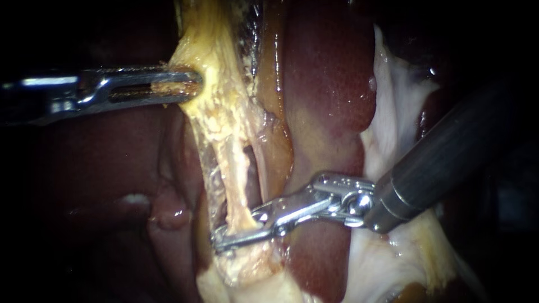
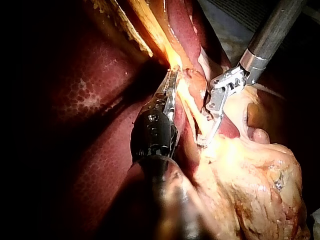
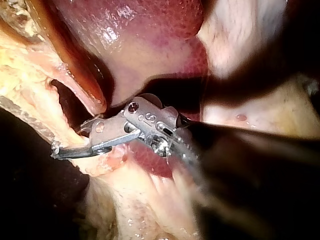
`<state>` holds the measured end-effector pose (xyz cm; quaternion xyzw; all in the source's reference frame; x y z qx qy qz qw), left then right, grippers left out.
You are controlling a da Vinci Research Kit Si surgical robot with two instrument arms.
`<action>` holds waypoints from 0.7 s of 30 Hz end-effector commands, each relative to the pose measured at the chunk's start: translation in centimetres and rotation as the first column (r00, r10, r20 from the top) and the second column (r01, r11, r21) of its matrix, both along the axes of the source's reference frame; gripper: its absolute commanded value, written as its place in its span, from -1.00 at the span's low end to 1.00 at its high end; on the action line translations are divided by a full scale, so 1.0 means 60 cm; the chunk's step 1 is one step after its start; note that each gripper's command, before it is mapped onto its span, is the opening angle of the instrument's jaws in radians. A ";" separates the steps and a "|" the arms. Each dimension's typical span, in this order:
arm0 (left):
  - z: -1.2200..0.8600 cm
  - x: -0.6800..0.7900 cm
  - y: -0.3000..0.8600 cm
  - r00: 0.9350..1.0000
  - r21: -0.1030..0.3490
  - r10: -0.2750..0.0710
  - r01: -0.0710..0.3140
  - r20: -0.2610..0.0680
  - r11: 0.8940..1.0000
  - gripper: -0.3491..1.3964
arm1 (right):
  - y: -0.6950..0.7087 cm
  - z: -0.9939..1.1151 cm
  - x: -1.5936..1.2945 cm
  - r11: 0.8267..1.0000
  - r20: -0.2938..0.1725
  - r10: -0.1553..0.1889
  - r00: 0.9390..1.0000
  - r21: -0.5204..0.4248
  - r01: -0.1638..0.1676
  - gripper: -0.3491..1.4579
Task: Going back first clip left tube
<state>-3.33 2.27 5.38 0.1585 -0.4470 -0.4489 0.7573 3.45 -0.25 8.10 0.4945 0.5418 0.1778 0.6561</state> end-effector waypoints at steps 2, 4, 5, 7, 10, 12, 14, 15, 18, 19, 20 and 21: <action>-0.0001 0.0000 0.0000 1.000 0.000 0.001 -0.001 0.000 1.000 -1.00 | 0.0000 -0.0001 0.0000 1.000 0.000 0.000 1.000 0.000 0.000 -1.00; -0.0001 0.0000 0.0000 1.000 0.000 0.001 -0.001 0.000 1.000 -1.00 | 0.0000 -0.0001 0.0000 1.000 0.000 -0.001 1.000 0.000 0.001 -1.00; -0.0001 0.0000 0.0000 1.000 0.000 0.001 -0.001 0.000 1.000 -1.00 | -0.0001 -0.0001 -0.0001 1.000 0.000 -0.001 1.000 0.000 0.001 -1.00; -0.0001 0.0000 0.0000 1.000 -0.001 -0.002 0.002 -0.002 1.000 -1.00 | 0.0000 -0.0002 -0.0001 1.000 0.000 -0.001 1.000 0.000 0.001 -1.00; -0.0001 0.0000 0.0000 1.000 -0.001 -0.002 0.002 -0.002 1.000 -1.00 | 0.0007 -0.0005 -0.0001 1.000 0.015 0.027 1.000 -0.003 -0.027 -0.30; -0.0001 0.0000 0.0000 1.000 -0.001 -0.002 0.002 -0.002 1.000 -1.00 | 0.0016 -0.0010 -0.0001 0.999 0.022 0.046 0.999 -0.008 -0.046 -0.09; 0.0000 0.0000 0.0000 1.000 -0.001 -0.002 0.002 -0.002 1.000 -1.00 | 0.0023 -0.0014 -0.0003 0.999 0.016 0.049 0.999 -0.021 -0.049 -0.05; 0.0000 0.0001 -0.0001 1.000 -0.001 -0.002 0.002 -0.002 1.000 -1.00 | 0.0026 -0.0017 -0.0005 0.998 0.012 0.056 0.998 -0.037 -0.055 -0.02; 0.0000 0.0001 -0.0001 1.000 -0.001 -0.002 0.002 -0.002 1.000 -1.00 | 0.0030 -0.0020 -0.0009 0.994 0.011 0.081 0.997 -0.073 -0.080 0.02; 0.0000 0.0001 -0.0001 1.000 -0.001 -0.001 0.001 -0.002 1.000 -1.00 | 0.0030 -0.0020 -0.0009 0.993 0.008 0.085 0.996 -0.084 -0.084 0.02; 0.0000 0.0001 -0.0001 1.000 -0.001 -0.001 0.001 -0.002 1.000 -1.00 | 0.0030 -0.0020 -0.0009 0.992 0.007 0.088 0.996 -0.090 -0.087 0.03; 0.0000 0.0001 -0.0001 1.000 -0.001 -0.001 0.001 -0.002 1.000 -1.00 | 0.0030 -0.0020 -0.0010 0.991 0.007 0.090 0.996 -0.095 -0.089 0.04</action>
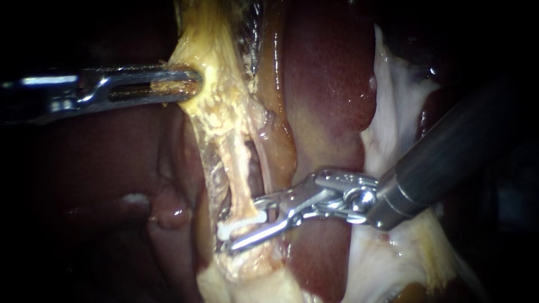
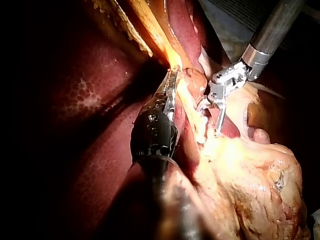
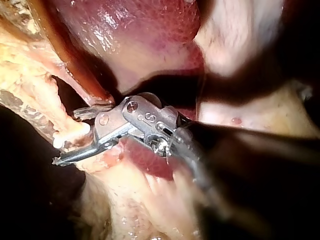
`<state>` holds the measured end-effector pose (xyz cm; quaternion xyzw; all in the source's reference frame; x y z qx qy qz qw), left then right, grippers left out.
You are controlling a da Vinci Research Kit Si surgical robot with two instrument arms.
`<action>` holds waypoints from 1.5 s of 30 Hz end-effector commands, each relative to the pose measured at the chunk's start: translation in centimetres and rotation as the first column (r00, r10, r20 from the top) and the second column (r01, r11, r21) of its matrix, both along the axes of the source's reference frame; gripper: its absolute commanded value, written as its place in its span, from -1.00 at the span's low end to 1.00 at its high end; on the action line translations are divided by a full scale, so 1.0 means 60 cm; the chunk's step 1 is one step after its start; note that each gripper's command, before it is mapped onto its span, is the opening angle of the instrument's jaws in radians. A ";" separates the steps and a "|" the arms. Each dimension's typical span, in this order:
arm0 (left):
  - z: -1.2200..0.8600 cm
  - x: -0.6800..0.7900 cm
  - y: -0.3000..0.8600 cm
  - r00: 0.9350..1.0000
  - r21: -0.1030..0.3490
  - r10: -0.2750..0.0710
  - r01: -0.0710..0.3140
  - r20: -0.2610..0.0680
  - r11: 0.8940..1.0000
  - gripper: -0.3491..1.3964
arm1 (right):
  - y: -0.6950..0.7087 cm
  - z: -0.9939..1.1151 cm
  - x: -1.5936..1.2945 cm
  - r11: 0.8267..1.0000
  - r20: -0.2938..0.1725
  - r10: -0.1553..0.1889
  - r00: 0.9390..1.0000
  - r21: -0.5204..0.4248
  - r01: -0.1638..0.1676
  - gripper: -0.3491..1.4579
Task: Going back first clip left tube
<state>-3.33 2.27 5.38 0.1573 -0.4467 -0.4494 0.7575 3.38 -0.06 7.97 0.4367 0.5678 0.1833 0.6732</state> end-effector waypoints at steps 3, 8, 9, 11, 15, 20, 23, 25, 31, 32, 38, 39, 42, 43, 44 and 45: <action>0.0000 0.0001 0.0000 1.000 0.000 0.000 0.000 0.000 1.000 -1.00 | 0.0000 0.0004 0.0000 1.000 -0.004 0.008 1.000 -0.027 -0.008 0.05; 0.0000 0.0003 -0.0001 1.000 0.000 0.001 -0.001 0.000 1.000 -1.00 | 0.0000 0.0006 -0.0013 0.997 -0.008 0.025 1.000 -0.074 -0.026 0.05; 0.0000 0.0004 -0.0001 1.000 -0.001 0.001 -0.001 0.000 1.000 -1.00 | 0.0000 0.0005 -0.0018 0.996 -0.008 0.029 1.000 -0.080 -0.029 0.05; 0.0000 0.0005 -0.0002 1.000 -0.001 0.001 -0.001 0.000 1.000 -1.00 | 0.0001 0.0002 -0.0031 0.994 -0.010 0.036 0.999 -0.100 -0.037 0.05; 0.0000 0.0005 -0.0002 1.000 -0.001 0.001 -0.001 0.000 1.000 -1.00 | 0.0011 -0.0017 -0.0068 0.981 -0.029 0.052 0.998 -0.188 -0.056 0.05; 0.0001 0.0005 -0.0003 1.000 -0.001 0.001 -0.001 0.000 1.000 -1.00 | 0.0034 -0.0051 -0.0121 0.931 -0.064 0.075 0.995 -0.353 -0.092 0.05; 0.0002 0.0005 -0.0003 1.000 -0.002 0.001 -0.001 0.000 1.000 -1.00 | 0.0048 -0.0067 -0.0153 0.901 -0.071 0.088 0.994 -0.419 -0.110 0.05; 0.0003 0.0005 -0.0003 1.000 -0.002 0.001 -0.001 0.000 1.000 -1.00 | 0.0056 -0.0076 -0.0171 0.888 -0.073 0.094 0.993 -0.445 -0.117 0.05; 0.0005 0.0005 -0.0003 1.000 -0.002 0.002 -0.002 0.001 1.000 -1.00 | 0.0080 -0.0107 -0.0217 0.851 -0.074 0.111 0.991 -0.507 -0.134 0.05; 0.0006 0.0005 -0.0003 1.000 -0.002 0.002 -0.002 0.001 1.000 -1.00 | 0.0084 -0.0113 -0.0223 0.849 -0.072 0.116 0.991 -0.511 -0.136 0.05; 0.0016 0.0007 -0.0002 1.000 -0.004 0.002 -0.002 0.000 1.000 -1.00 | 0.0090 -0.0139 -0.0245 0.841 -0.073 0.118 0.990 -0.523 -0.139 0.05; 0.0019 0.0007 -0.0002 1.000 -0.005 0.002 -0.002 0.000 1.000 -1.00 | 0.0090 -0.0143 -0.0247 0.841 -0.073 0.117 0.990 -0.523 -0.138 0.05; 0.0028 0.0008 -0.0001 1.000 -0.006 0.002 -0.002 0.000 1.000 -1.00 | 0.0089 -0.0149 -0.0250 0.839 -0.075 0.116 0.990 -0.526 -0.138 0.05; 0.0031 0.0008 0.0000 1.000 -0.007 0.002 -0.002 0.000 1.000 -1.00 | 0.0089 -0.0151 -0.0250 0.839 -0.073 0.114 0.991 -0.527 -0.135 0.05; 0.0034 0.0009 0.0001 1.000 -0.007 0.002 -0.002 0.000 1.000 -1.00 | 0.0089 -0.0152 -0.0251 0.839 -0.073 0.114 0.991 -0.527 -0.135 0.05; 0.0039 0.0009 0.0002 1.000 -0.008 0.002 -0.002 0.000 1.000 -1.00 | 0.0088 -0.0152 -0.0252 0.839 -0.073 0.114 0.991 -0.527 -0.135 0.05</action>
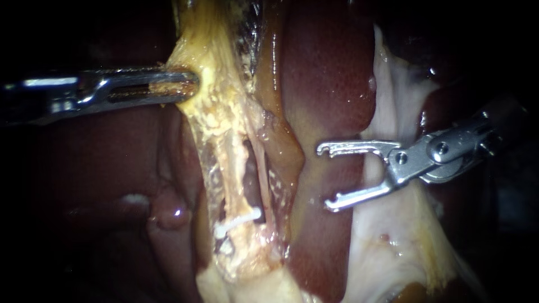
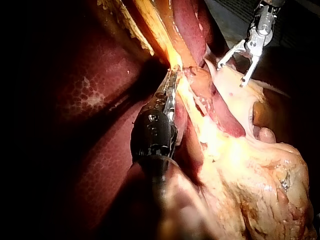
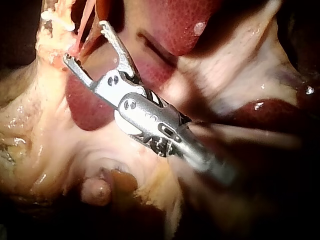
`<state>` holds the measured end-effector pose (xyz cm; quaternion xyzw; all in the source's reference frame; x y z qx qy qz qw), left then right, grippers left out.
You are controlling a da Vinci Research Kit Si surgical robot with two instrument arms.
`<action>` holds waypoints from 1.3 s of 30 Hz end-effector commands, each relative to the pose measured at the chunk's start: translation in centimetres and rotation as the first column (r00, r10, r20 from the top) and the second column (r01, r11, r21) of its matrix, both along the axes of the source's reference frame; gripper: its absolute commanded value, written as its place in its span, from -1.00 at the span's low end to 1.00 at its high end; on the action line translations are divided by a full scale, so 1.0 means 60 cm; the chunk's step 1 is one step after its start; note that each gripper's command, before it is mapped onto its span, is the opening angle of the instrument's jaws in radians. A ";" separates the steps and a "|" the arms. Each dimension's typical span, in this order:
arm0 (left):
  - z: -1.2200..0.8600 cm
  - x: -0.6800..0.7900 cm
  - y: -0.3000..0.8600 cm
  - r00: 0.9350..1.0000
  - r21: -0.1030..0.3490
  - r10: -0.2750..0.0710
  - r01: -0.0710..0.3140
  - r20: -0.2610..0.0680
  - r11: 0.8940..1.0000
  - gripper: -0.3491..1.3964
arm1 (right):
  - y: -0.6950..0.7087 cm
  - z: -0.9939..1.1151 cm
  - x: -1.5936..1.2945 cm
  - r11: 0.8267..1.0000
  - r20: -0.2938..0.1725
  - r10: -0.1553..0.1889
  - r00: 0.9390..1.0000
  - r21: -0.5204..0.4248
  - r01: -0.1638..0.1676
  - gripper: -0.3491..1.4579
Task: Going back first clip left tube
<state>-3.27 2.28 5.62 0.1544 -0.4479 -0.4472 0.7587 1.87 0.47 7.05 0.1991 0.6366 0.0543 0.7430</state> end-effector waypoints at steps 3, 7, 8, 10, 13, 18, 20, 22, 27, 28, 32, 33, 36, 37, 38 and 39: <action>0.0014 -0.0001 0.0001 1.000 0.002 -0.003 0.003 0.001 1.000 -1.00 | -0.0001 0.0000 -0.0003 1.000 0.000 -0.001 1.000 0.001 0.001 0.05; 0.0037 -0.0008 -0.0001 1.000 0.006 -0.011 0.011 0.001 1.000 -1.00 | 0.0000 -0.0001 -0.0006 1.000 -0.003 0.001 1.000 -0.004 -0.001 0.05; 0.0043 -0.0010 -0.0002 1.000 0.011 -0.013 0.013 -0.001 1.000 -1.00 | 0.0000 -0.0001 -0.0006 1.000 -0.003 0.001 1.000 -0.004 -0.001 0.05; 0.0056 -0.0015 -0.0002 1.000 0.011 -0.009 0.010 -0.009 1.000 -1.00 | 0.0000 -0.0002 -0.0007 1.000 -0.003 0.001 1.000 -0.004 -0.001 0.05; 0.0080 -0.0027 -0.0001 1.000 0.018 -0.014 0.014 -0.013 1.000 -1.00 | 0.0000 -0.0003 -0.0007 1.000 -0.005 0.003 1.000 -0.003 -0.003 0.05; 0.0104 -0.0046 0.0004 1.000 0.027 -0.008 0.008 -0.017 1.000 -1.00 | 0.0003 -0.0006 -0.0007 1.000 -0.010 0.006 1.000 -0.007 -0.006 0.05; 0.0109 -0.0051 0.0005 1.000 0.028 -0.005 0.005 -0.014 1.000 -1.00 | 0.0004 -0.0008 -0.0007 1.000 -0.012 0.008 1.000 -0.005 -0.008 0.05; 0.0112 -0.0054 0.0004 1.000 0.028 -0.003 0.004 -0.017 1.000 -1.00 | 0.0006 -0.0010 -0.0007 1.000 -0.018 0.012 1.000 -0.009 -0.012 0.05; 0.0114 -0.0057 0.0003 1.000 0.029 -0.001 0.001 -0.018 1.000 -1.00 | 0.0016 -0.0021 -0.0008 0.999 -0.032 0.020 0.999 -0.024 -0.021 0.05; 0.0114 -0.0057 0.0002 1.000 0.029 -0.001 0.001 -0.018 1.000 -1.00 | 0.0017 -0.0023 -0.0008 0.999 -0.034 0.022 0.999 -0.023 -0.023 0.05; 0.0116 -0.0059 0.0001 1.000 0.029 0.000 0.000 -0.017 1.000 -1.00 | 0.0021 -0.0030 -0.0008 0.999 -0.041 0.025 0.999 -0.031 -0.027 0.05; 0.0116 -0.0060 0.0001 1.000 0.029 0.000 0.000 -0.017 1.000 -1.00 | 0.0021 -0.0030 -0.0008 0.999 -0.041 0.026 0.999 -0.031 -0.027 0.05; 0.0117 -0.0061 0.0000 1.000 0.030 0.002 -0.001 -0.019 1.000 -1.00 | 0.0021 -0.0030 -0.0008 0.999 -0.040 0.026 0.999 -0.031 -0.027 0.05; 0.0117 -0.0061 0.0000 1.000 0.030 0.002 -0.001 -0.019 1.000 -1.00 | 0.0021 -0.0030 -0.0008 0.999 -0.040 0.026 0.999 -0.031 -0.027 0.05; 0.0117 -0.0061 0.0000 1.000 0.030 0.002 -0.001 -0.019 1.000 -1.00 | 0.0022 -0.0030 -0.0008 0.999 -0.040 0.026 0.999 -0.031 -0.027 0.05; 0.0117 -0.0061 0.0000 1.000 0.030 0.002 -0.001 -0.019 1.000 -1.00 | 0.0022 -0.0030 -0.0008 0.999 -0.040 0.026 0.999 -0.031 -0.027 0.05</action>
